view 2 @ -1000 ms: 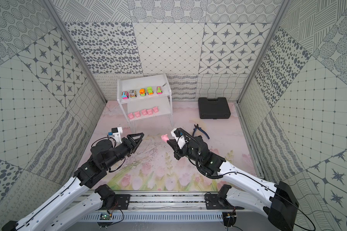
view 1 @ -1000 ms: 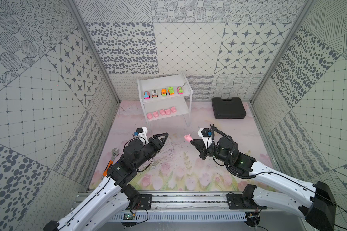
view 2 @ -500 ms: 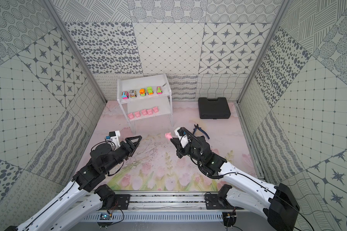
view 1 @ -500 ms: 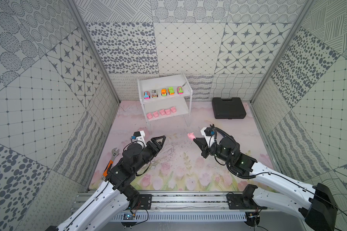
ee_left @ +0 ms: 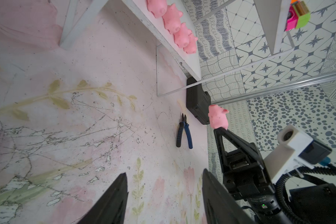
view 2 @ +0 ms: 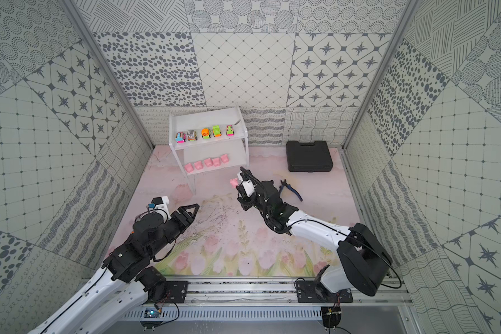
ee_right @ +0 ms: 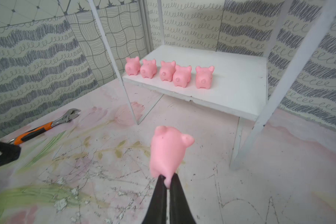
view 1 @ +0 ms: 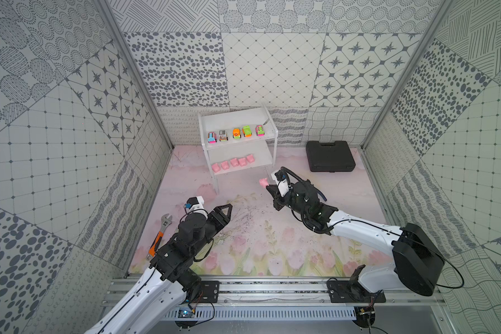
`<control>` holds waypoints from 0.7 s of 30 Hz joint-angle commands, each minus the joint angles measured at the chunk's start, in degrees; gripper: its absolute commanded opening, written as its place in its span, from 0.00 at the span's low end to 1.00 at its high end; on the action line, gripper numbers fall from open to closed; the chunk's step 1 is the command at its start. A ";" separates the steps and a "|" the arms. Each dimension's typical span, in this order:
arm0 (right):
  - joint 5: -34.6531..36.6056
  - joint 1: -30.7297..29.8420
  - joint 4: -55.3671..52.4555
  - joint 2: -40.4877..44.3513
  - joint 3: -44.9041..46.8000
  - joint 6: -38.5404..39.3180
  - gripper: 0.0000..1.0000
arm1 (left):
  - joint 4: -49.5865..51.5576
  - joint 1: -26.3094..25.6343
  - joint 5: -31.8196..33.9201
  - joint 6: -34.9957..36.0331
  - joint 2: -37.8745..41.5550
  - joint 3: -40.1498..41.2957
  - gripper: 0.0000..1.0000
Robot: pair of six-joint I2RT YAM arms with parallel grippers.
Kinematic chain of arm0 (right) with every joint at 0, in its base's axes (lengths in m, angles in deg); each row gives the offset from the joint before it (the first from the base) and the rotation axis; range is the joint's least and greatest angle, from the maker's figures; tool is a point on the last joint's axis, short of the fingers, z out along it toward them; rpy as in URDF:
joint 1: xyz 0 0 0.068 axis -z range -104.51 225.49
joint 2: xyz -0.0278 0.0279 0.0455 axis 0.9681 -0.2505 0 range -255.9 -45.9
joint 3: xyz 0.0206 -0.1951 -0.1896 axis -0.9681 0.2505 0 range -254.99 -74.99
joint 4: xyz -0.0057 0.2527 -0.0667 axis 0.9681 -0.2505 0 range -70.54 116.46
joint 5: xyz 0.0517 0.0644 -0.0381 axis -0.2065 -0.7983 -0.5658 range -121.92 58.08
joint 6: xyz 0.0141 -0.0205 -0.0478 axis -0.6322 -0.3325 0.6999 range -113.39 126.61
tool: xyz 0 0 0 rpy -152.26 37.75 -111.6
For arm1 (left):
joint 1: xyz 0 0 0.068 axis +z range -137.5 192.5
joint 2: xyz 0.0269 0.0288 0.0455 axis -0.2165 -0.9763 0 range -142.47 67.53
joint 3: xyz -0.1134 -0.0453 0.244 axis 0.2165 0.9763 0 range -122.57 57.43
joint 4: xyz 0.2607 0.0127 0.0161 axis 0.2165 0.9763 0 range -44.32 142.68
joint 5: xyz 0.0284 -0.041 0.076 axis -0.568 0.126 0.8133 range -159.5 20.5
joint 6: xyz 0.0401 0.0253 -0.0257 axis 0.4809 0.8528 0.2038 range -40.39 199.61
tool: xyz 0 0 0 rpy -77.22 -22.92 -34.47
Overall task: Organize plastic toys on shelves
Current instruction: Place the plastic toy on the shelf.
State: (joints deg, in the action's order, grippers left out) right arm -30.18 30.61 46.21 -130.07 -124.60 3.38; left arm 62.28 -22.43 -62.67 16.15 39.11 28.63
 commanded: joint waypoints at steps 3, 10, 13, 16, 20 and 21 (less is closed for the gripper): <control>7.80 0.50 8.44 -6.13 -5.20 -0.82 0.00 | 5.30 0.47 5.26 8.78 2.59 -1.33 0.65; 14.35 0.59 14.98 -13.92 -9.56 -1.33 0.00 | 8.68 0.66 7.87 13.14 5.32 -3.23 0.67; 15.38 0.76 16.99 -16.34 -11.21 -1.93 0.00 | 10.99 0.66 8.11 13.91 6.07 -3.54 0.68; 15.99 1.07 17.71 -18.57 -13.07 -2.05 0.00 | 12.00 0.75 8.29 14.48 6.80 -3.81 0.68; 16.87 1.67 18.38 -21.26 -15.40 -2.14 0.00 | 13.57 0.77 8.38 15.20 7.65 -4.58 0.70; 17.05 1.82 18.42 -21.89 -15.97 -2.12 0.00 | 14.09 0.81 8.33 15.26 7.76 -4.79 0.70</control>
State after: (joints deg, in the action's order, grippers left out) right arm -14.99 31.81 59.45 -150.48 -138.34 2.05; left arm 72.51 -22.08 -56.11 27.32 45.99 25.20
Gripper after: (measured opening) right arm 0.090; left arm 0.696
